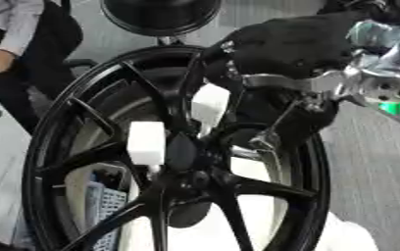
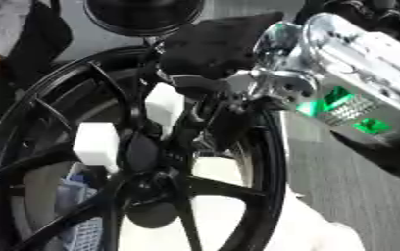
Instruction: Pull the pin out of the wheel hub.
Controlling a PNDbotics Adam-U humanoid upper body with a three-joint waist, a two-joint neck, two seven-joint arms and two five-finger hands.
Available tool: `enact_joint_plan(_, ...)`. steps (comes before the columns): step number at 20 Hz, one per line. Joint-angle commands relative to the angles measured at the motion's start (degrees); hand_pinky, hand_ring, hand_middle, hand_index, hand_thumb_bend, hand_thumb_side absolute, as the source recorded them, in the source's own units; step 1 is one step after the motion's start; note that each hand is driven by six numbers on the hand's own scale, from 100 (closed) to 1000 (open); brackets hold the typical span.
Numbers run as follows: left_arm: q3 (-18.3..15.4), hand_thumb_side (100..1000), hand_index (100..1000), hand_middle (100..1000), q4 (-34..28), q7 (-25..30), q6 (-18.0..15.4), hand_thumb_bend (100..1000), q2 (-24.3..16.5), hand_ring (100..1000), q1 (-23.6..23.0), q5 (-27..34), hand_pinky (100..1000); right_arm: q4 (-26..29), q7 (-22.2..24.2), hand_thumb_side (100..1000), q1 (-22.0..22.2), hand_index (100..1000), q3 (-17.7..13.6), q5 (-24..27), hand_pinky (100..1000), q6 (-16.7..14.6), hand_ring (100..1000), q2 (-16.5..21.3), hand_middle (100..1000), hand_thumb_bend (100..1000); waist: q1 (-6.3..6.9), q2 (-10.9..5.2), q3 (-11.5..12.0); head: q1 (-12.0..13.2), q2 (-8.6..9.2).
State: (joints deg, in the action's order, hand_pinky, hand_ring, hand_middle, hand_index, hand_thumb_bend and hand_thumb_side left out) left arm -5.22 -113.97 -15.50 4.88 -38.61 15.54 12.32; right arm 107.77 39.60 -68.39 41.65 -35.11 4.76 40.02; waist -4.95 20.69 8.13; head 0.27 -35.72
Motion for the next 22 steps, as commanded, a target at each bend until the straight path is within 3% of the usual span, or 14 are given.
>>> enact_joint_plan(1, -0.79, 372, 778, 596, -0.62, -0.09, 0.33, 268, -0.49, 704, 0.14, -0.06, 767, -2.37, -1.06, 180, -0.42, 892, -0.67, -3.14, 933, -2.48, 891, -0.58, 856, 371, 0.57, -0.89, 0.05, 0.11, 0.19)
enact_joint_plan(7, -0.74, 379, 777, 596, -0.62, 0.01, 0.66, 264, 0.17, 704, 0.06, 0.04, 768, -6.63, -3.66, 170, 0.30, 886, -0.54, -5.08, 930, -4.77, 881, -2.41, 844, 346, 0.53, -0.71, 0.22, 0.05, 0.23)
enact_joint_plan(13, -0.77, 383, 776, 597, -0.62, -0.04, 0.87, 261, 0.57, 705, -0.03, 0.15, 769, -8.24, -5.08, 100, 0.34, 877, -0.16, -5.26, 930, -6.28, 873, -3.40, 831, 327, 0.41, -0.63, 0.48, -0.14, 0.56)
enact_joint_plan(22, -0.79, 388, 773, 597, -0.62, -0.10, 1.15, 257, 0.99, 706, 0.01, 0.23, 770, -9.42, -6.08, 100, 0.34, 840, 0.03, -4.07, 925, -7.95, 843, -4.09, 783, 271, 0.20, -0.45, 0.74, -0.74, 1.04)
